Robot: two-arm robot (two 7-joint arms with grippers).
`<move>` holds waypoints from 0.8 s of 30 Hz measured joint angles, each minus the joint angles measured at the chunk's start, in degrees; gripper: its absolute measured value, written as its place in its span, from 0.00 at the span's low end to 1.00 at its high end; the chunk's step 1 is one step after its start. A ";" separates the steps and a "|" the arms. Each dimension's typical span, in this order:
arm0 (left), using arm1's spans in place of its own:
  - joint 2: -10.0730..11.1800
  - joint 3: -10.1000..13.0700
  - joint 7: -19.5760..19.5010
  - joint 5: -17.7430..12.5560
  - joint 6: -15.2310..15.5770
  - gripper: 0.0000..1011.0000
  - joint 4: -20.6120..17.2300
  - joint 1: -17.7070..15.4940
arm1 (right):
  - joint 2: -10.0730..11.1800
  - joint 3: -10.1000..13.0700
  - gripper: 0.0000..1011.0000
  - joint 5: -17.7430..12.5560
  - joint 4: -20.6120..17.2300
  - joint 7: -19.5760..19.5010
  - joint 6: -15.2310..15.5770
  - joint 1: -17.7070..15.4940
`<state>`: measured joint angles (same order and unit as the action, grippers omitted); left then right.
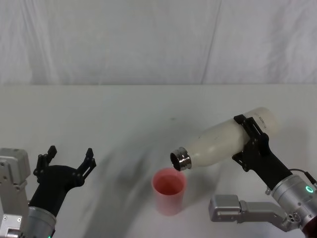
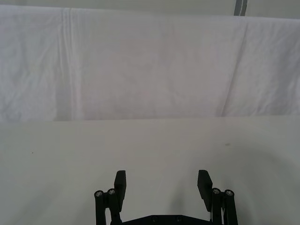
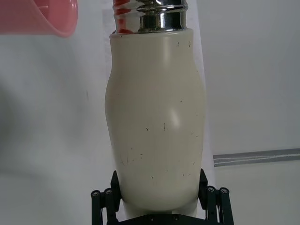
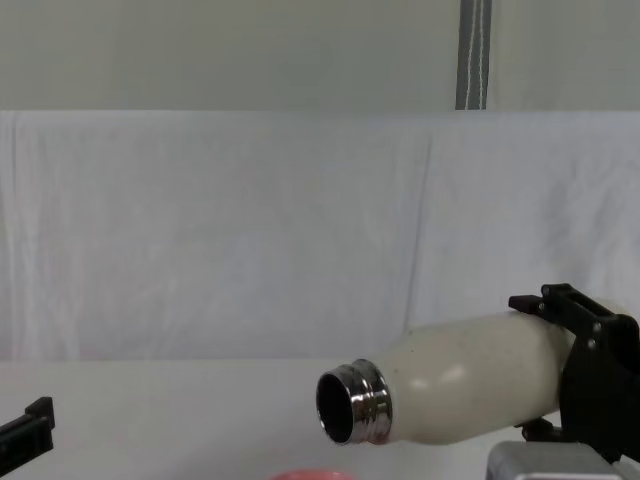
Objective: Grasp the thermos with one hand and pour water into the cup lid.
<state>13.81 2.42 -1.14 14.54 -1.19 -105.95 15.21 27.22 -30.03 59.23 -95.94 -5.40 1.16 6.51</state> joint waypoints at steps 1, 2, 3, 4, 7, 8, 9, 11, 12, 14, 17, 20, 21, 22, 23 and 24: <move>0.00 0.00 0.00 0.00 0.00 0.99 0.00 0.00 | 0.00 -0.05 0.94 0.07 0.00 0.11 0.00 0.10; 0.00 0.00 0.00 0.00 0.00 0.99 0.00 0.00 | 0.00 -0.07 0.94 0.10 0.00 0.15 0.00 0.15; 0.00 0.00 0.00 0.00 0.00 0.99 0.00 0.00 | 0.01 -0.09 0.94 0.13 0.01 0.20 0.00 0.31; 0.00 0.00 0.00 0.00 0.00 0.99 0.00 0.00 | 0.01 -0.09 0.94 0.13 0.01 0.20 0.00 0.31; 0.00 0.00 0.00 0.00 0.01 0.99 0.00 0.00 | 0.06 -0.18 0.94 0.19 0.06 0.25 -0.05 0.72; 0.00 0.00 0.00 0.00 0.00 0.99 0.00 0.00 | 0.06 -0.21 0.94 0.22 0.07 0.26 -0.06 0.80; 0.00 0.00 0.00 0.00 0.00 0.99 0.00 0.00 | 0.07 -0.24 0.94 0.25 0.08 0.26 -0.07 0.86; 0.00 0.00 0.00 0.00 0.00 0.99 0.00 0.00 | 0.07 -0.30 0.94 0.30 0.12 0.28 -0.10 1.05; 0.00 0.00 0.00 0.00 0.00 0.99 0.00 0.00 | 0.07 -0.32 0.94 0.31 0.13 0.28 -0.11 1.12; 0.00 0.00 0.00 0.00 0.00 0.99 0.00 0.00 | 0.09 -0.37 0.94 0.32 0.19 0.28 -0.16 1.24; 0.00 0.00 0.00 0.00 0.00 0.99 0.00 0.00 | 0.14 -0.42 0.94 0.32 0.19 0.28 -0.19 1.33; 0.00 0.00 0.00 0.00 0.00 0.99 0.00 0.00 | 0.23 -0.45 0.94 0.33 0.18 0.29 -0.19 1.33; 0.00 0.00 0.00 0.00 0.00 0.99 0.00 0.00 | 0.25 -0.46 0.94 0.32 0.15 0.29 -0.18 1.33; 0.00 0.00 0.00 0.00 0.00 0.99 0.00 0.00 | 0.27 -0.47 0.94 0.33 0.15 0.29 -0.18 1.32; 0.00 0.00 0.00 0.00 0.01 0.99 0.00 0.00 | 0.32 -0.48 0.94 0.34 0.15 0.29 -0.18 1.30; 0.00 0.00 0.00 0.00 0.00 0.99 0.00 0.00 | 0.34 -0.48 0.94 0.36 0.15 0.29 -0.18 1.29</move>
<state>13.81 2.41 -1.14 14.54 -1.19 -105.95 15.21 27.56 -30.51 59.58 -95.79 -5.11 0.99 7.79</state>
